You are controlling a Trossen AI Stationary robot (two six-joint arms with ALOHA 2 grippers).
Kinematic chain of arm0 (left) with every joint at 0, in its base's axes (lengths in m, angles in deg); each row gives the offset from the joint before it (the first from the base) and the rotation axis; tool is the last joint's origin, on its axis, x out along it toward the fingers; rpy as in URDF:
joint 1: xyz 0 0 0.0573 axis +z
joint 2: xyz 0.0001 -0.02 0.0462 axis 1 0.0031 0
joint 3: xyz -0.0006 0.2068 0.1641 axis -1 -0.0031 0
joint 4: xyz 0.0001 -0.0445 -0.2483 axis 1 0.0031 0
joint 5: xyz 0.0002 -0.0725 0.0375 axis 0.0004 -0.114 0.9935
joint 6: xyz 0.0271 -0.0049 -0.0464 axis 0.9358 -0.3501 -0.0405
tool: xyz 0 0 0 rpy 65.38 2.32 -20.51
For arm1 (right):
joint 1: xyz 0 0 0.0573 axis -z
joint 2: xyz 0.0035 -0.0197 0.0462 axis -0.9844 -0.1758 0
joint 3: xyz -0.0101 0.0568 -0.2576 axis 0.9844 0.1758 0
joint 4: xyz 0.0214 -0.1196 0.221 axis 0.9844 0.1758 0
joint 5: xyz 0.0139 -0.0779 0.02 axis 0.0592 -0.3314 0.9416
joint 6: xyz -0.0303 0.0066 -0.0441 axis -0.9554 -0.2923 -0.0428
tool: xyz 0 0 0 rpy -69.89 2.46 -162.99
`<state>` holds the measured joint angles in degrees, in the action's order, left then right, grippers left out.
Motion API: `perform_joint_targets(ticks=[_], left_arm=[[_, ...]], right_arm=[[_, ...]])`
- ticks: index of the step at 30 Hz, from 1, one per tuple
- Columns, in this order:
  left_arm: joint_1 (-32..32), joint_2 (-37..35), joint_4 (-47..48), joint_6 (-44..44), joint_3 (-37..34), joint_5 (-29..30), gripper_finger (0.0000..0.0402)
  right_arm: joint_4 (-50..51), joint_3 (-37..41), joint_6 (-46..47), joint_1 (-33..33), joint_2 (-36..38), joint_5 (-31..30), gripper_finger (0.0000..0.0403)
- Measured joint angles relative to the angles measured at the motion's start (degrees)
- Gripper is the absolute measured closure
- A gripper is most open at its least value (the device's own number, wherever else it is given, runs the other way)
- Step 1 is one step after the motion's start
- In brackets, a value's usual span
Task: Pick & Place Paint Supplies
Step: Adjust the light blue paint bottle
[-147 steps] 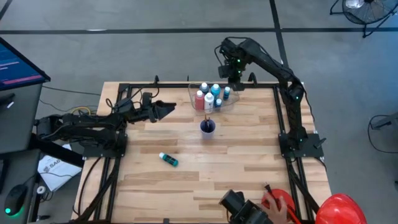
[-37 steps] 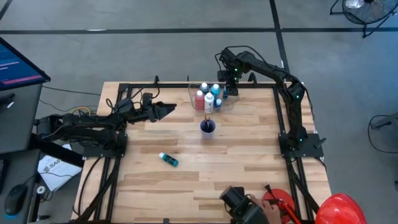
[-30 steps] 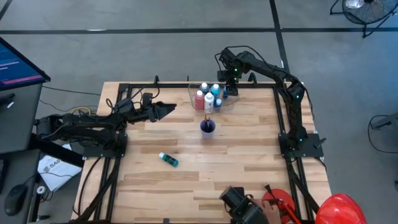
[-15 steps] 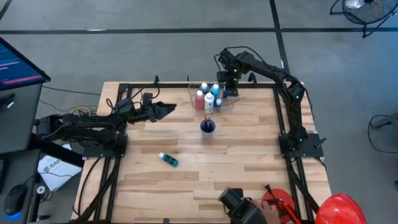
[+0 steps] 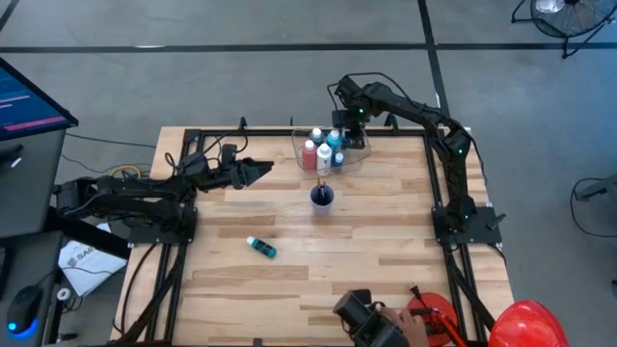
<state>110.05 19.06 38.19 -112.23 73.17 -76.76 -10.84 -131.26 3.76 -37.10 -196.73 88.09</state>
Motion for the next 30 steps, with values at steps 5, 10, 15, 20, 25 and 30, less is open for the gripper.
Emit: perform_joint_targets(ticks=[5,10,15,20,25,30], left_arm=[[0.00,0.00,0.04,0.00,0.00,0.00,0.0066],[0.00,0.00,0.07,0.00,0.00,-0.01,0.0066],[0.00,0.00,0.26,0.00,0.00,0.00,0.0066],[0.00,0.00,0.24,0.00,0.00,0.00,0.0066],[0.00,0.00,0.24,0.00,0.00,-0.02,0.0066],[0.00,0.00,0.24,0.00,0.00,0.00,0.0066]], right_arm=[[-1.27,0.00,0.13,-0.01,0.00,-0.95,0.0251],[-1.37,0.00,0.15,-0.38,0.00,-0.99,0.0272],[-1.47,0.00,0.15,-0.72,0.00,-0.97,0.0280],[-2.01,0.00,0.15,-1.20,0.00,-0.98,0.0268],[-2.74,0.00,0.15,-1.50,0.00,-0.97,0.0267],[-2.77,0.00,0.15,-1.52,0.00,-0.97,0.0280]])
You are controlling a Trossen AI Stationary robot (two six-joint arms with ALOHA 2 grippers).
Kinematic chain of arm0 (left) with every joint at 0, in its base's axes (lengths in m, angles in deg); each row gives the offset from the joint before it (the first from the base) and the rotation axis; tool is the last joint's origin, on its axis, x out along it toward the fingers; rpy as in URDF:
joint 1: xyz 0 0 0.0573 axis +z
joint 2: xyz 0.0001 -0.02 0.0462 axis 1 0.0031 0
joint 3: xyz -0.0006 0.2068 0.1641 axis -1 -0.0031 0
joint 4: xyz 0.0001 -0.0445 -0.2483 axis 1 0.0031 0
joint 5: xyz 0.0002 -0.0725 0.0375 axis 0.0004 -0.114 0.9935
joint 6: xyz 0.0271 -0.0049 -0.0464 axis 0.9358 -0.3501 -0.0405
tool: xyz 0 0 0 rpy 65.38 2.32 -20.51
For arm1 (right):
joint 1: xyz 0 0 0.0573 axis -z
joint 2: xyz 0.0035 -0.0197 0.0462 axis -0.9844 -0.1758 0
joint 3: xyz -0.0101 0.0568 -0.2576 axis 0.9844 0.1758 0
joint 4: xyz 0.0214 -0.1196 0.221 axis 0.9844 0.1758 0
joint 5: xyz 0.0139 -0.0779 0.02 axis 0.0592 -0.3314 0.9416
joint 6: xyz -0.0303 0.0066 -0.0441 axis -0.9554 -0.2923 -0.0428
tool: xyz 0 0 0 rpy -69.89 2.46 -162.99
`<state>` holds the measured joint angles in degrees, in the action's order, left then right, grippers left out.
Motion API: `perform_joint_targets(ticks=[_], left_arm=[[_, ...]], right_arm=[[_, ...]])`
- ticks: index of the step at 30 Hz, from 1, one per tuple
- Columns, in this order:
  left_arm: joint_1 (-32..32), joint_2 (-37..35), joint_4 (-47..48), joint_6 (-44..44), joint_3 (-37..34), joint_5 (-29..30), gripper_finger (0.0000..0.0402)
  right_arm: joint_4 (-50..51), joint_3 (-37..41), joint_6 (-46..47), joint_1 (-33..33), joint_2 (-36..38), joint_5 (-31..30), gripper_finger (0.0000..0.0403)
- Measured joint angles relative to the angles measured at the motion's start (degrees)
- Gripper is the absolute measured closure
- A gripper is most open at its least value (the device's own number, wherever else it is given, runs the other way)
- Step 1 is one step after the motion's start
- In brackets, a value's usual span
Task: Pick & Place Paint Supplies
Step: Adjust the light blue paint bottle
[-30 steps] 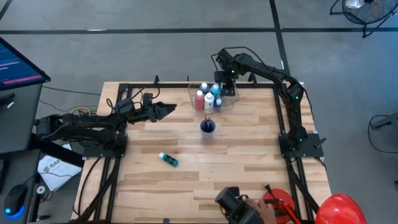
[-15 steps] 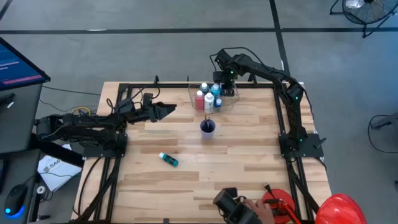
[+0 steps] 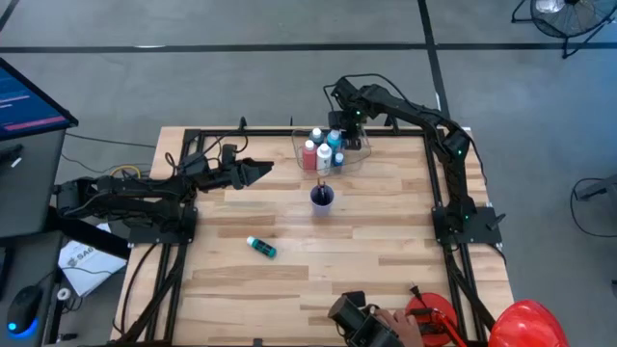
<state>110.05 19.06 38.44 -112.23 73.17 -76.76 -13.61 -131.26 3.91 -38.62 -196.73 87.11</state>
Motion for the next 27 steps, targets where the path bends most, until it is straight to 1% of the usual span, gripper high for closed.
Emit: perform_joint_targets(ticks=[3,11,21,27], left_arm=[[0.00,0.00,0.00,0.00,0.00,0.00,0.0066],[0.00,0.00,-0.02,0.00,0.00,0.00,0.0066],[-0.01,0.00,-0.02,0.02,0.00,-0.01,0.0066],[-0.02,0.00,-0.02,0.02,0.00,0.00,0.0066]], right_arm=[[-0.03,0.00,0.00,0.00,0.00,0.00,0.0280],[-0.05,0.00,0.00,-0.04,0.00,0.00,0.0263],[-1.15,-0.07,0.00,-0.79,0.00,0.00,0.0278],[-1.91,-0.07,0.00,-1.11,0.00,0.00,0.0267]])
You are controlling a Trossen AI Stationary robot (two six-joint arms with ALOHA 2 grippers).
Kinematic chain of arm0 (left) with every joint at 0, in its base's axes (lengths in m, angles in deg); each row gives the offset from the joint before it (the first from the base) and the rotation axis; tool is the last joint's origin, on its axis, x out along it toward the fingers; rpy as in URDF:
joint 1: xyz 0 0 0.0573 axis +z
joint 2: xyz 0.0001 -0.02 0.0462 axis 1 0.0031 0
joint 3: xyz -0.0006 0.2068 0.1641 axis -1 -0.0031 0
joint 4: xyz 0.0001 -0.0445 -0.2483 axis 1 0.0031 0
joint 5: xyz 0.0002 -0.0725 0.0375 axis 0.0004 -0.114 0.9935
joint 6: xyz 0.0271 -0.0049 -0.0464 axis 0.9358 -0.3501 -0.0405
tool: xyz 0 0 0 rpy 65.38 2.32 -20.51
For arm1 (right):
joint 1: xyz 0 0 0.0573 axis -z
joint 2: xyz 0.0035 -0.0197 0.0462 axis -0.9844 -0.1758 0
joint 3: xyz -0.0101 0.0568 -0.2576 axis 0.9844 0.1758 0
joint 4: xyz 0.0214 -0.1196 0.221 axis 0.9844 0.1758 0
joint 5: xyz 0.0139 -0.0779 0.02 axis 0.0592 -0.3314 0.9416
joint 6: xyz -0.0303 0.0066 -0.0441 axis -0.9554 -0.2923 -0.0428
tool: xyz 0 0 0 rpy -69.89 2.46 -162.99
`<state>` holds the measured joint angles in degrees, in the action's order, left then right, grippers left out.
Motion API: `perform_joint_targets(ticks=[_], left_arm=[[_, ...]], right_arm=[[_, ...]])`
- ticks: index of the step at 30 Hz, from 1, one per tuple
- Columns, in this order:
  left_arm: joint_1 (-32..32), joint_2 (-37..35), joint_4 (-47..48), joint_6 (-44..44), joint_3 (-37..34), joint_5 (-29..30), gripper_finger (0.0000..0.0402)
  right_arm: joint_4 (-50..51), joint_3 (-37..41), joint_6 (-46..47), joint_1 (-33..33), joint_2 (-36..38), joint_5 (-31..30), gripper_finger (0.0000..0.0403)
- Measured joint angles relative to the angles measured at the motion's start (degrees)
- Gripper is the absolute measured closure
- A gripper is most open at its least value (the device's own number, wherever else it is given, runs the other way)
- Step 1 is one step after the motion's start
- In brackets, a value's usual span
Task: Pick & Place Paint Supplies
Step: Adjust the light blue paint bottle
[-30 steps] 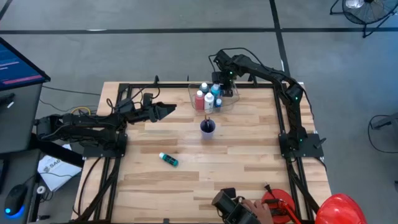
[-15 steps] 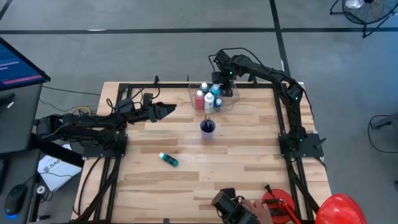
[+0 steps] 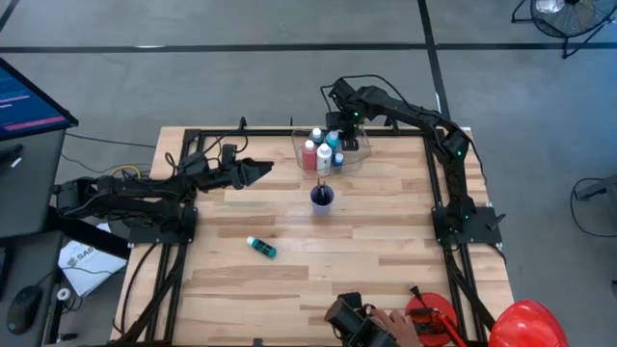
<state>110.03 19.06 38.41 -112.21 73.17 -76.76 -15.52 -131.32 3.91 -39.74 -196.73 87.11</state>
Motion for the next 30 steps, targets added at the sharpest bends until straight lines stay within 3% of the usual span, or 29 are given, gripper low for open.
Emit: perform_joint_targets(ticks=[15,30], left_arm=[[0.02,0.00,0.01,0.00,0.00,-0.02,0.0066],[0.01,0.00,0.00,0.02,0.00,-0.02,0.0066]], right_arm=[[0.22,-0.02,-0.02,0.00,0.00,0.00,0.0260],[0.24,-0.02,-0.02,0.00,0.00,0.00,0.0175]])
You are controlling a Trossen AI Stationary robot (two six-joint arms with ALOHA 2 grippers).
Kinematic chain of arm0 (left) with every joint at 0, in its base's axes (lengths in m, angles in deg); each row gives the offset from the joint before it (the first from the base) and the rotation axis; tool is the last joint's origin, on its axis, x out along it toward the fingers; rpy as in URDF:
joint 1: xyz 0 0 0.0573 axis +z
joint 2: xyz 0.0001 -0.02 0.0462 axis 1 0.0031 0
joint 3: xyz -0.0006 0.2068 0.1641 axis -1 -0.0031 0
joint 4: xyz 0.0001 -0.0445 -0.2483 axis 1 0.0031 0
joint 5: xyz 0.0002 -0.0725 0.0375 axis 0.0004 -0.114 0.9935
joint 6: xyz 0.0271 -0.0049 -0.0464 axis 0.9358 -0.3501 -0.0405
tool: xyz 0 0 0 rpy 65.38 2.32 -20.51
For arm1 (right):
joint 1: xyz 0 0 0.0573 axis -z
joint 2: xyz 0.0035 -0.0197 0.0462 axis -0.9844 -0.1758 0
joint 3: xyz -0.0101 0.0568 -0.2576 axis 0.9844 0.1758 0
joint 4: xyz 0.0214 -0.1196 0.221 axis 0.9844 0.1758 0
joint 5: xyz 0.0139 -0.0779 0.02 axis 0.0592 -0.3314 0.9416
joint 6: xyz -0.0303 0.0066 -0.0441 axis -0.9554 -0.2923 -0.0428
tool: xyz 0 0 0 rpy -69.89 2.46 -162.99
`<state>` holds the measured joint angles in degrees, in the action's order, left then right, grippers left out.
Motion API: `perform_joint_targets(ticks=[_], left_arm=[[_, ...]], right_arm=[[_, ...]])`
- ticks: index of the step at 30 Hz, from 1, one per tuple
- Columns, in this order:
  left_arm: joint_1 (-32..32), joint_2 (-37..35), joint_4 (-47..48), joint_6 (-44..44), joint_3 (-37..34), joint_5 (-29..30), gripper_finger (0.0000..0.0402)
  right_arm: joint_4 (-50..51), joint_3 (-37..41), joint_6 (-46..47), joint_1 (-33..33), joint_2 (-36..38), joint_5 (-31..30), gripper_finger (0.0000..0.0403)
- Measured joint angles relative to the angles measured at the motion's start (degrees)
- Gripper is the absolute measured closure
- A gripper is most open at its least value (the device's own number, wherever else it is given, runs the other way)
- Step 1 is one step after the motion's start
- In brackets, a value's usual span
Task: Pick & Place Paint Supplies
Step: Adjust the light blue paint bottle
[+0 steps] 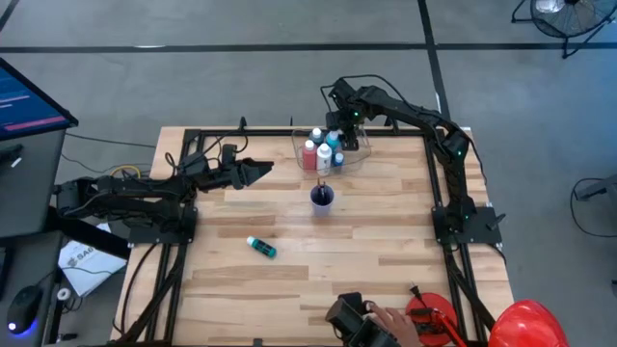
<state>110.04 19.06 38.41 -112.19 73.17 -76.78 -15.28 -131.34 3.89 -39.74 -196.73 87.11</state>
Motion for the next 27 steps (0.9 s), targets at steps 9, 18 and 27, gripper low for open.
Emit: perform_joint_targets(ticks=[9,18,27], left_arm=[[0.00,0.00,0.00,0.00,0.00,0.00,0.0066],[0.01,0.00,0.01,0.00,0.00,0.00,0.0066],[0.01,0.00,0.02,0.10,0.00,0.00,0.0066]], right_arm=[[0.35,0.00,0.02,0.00,0.00,0.00,0.0165],[1.21,-0.65,0.01,0.00,0.04,-4.13,0.0168],[2.95,-4.66,0.00,0.00,0.11,-4.50,0.0168]])
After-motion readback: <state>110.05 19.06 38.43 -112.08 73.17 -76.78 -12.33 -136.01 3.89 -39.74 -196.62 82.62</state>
